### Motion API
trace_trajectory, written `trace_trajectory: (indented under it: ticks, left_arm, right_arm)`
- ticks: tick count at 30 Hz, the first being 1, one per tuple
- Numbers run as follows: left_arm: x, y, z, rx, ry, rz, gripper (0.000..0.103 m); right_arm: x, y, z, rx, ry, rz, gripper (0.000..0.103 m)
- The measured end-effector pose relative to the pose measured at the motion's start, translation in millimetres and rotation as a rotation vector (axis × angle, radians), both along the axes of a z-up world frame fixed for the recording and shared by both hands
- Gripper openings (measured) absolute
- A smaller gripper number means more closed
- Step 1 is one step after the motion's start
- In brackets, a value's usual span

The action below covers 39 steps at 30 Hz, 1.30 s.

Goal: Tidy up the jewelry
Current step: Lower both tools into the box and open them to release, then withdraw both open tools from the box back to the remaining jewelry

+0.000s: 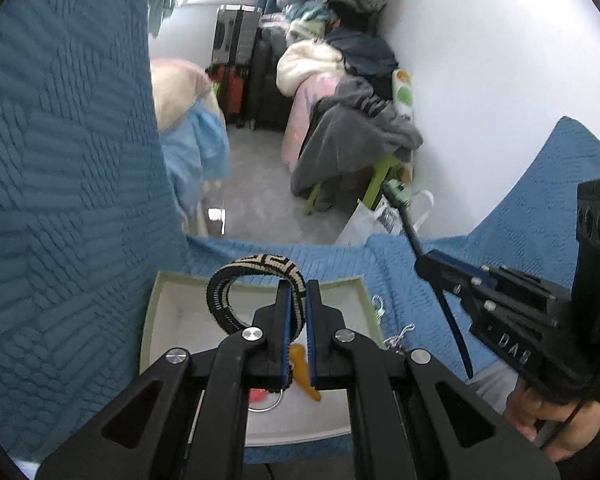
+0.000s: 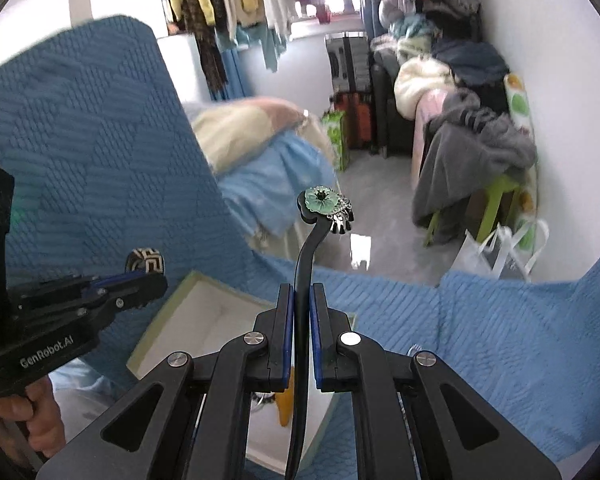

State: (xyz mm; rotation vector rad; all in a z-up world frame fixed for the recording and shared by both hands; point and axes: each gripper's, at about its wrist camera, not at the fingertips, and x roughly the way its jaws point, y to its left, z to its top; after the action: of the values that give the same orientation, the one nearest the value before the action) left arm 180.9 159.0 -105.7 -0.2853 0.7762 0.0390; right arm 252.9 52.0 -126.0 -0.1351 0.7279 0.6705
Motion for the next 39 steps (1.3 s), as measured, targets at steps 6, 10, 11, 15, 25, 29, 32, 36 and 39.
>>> trace_trajectory:
  ticks: [6, 10, 11, 15, 25, 29, 32, 36, 39]
  left_arm:
    - [16.1, 11.2, -33.9, -0.004, 0.067, 0.024, 0.006]
    - [23.9, 19.0, -44.2, -0.023, 0.09, 0.036, 0.006]
    - [25.4, 19.2, -46.4, -0.004, 0.103, 0.043, 0.006]
    - [28.4, 26.6, -60.8, -0.035, 0.154, 0.042, 0.006]
    - [30.5, 26.5, -86.0, -0.028, 0.261, 0.039, 0.007]
    - [29.3, 27.8, -87.3, -0.052, 0.277, 0.042, 0.011]
    - [29.7, 26.3, -85.3, -0.066, 0.273, 0.043, 0.042]
    - [22.2, 20.0, -66.5, -0.051, 0.222, 0.048, 0.054]
    - [15.8, 13.7, -45.4, -0.025, 0.176, 0.055, 0.055]
  right_arm:
    - [2.8, 19.8, -40.8, -0.063, 0.061, 0.018, 0.006]
    - [5.1, 27.1, -58.9, -0.081, 0.085, 0.014, 0.006]
    - [5.4, 29.3, -63.2, -0.092, 0.087, 0.014, 0.006]
    - [8.2, 36.8, -82.2, -0.136, 0.109, 0.008, 0.006]
    - [13.6, 44.0, -122.4, -0.197, 0.21, 0.02, 0.007]
    - [14.9, 38.5, -123.6, -0.188, 0.235, 0.02, 0.008]
    - [15.1, 33.1, -117.4, -0.165, 0.238, 0.018, 0.023]
    - [13.2, 26.6, -102.4, -0.141, 0.225, 0.024, 0.024]
    - [8.3, 19.2, -81.2, -0.105, 0.189, 0.03, 0.024]
